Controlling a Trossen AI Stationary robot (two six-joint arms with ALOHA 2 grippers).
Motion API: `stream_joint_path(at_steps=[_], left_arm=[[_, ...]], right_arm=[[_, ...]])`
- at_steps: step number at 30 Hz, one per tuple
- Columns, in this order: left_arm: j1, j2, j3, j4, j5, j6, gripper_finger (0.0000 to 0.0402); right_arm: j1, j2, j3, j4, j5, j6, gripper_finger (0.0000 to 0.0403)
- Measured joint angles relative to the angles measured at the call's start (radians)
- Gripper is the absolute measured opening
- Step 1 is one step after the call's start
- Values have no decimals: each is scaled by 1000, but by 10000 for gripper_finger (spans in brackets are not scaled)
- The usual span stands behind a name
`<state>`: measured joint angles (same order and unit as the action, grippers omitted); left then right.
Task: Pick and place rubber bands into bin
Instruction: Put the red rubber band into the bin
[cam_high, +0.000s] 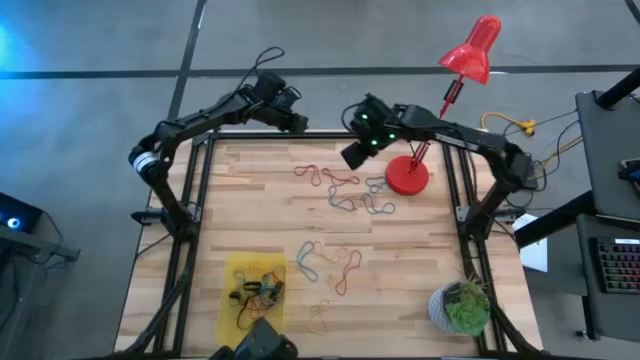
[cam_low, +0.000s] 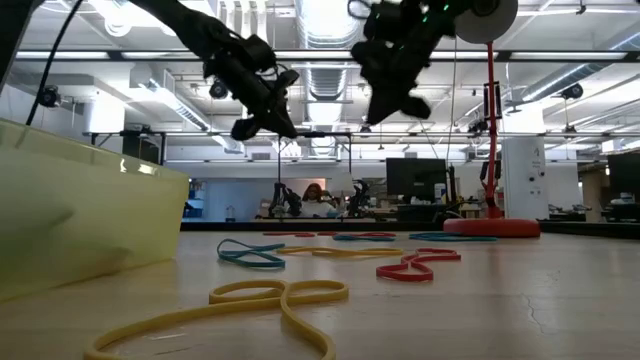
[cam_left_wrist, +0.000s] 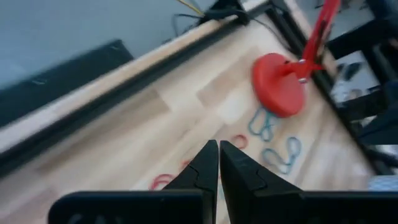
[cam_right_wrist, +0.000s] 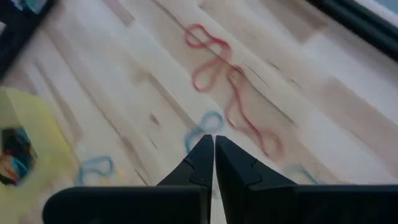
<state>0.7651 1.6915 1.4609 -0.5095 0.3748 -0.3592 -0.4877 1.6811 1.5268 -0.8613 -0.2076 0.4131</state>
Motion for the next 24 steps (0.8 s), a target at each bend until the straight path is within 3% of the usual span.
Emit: stream_joint_path(at_steps=[6, 9, 13, 18, 24], left_arm=[[4, -38, -10, -32, -205, 60, 0], [13, -23, -11, -18, -191, 48, 0], [14, 49, -10, 18, -87, 13, 0], [11, 171, 0, 19, -45, -79, 0], [10, 252, 65, -159, -86, 14, 0]], right_arm=[[2, 155, 23, 156, -44, -1, 8], [-1, 242, 67, 183, -59, -1, 8], [1, 303, 143, 172, -62, 29, 8], [8, 292, 214, 86, -45, 43, 8], [1, 249, 287, -90, 78, 52, 8]])
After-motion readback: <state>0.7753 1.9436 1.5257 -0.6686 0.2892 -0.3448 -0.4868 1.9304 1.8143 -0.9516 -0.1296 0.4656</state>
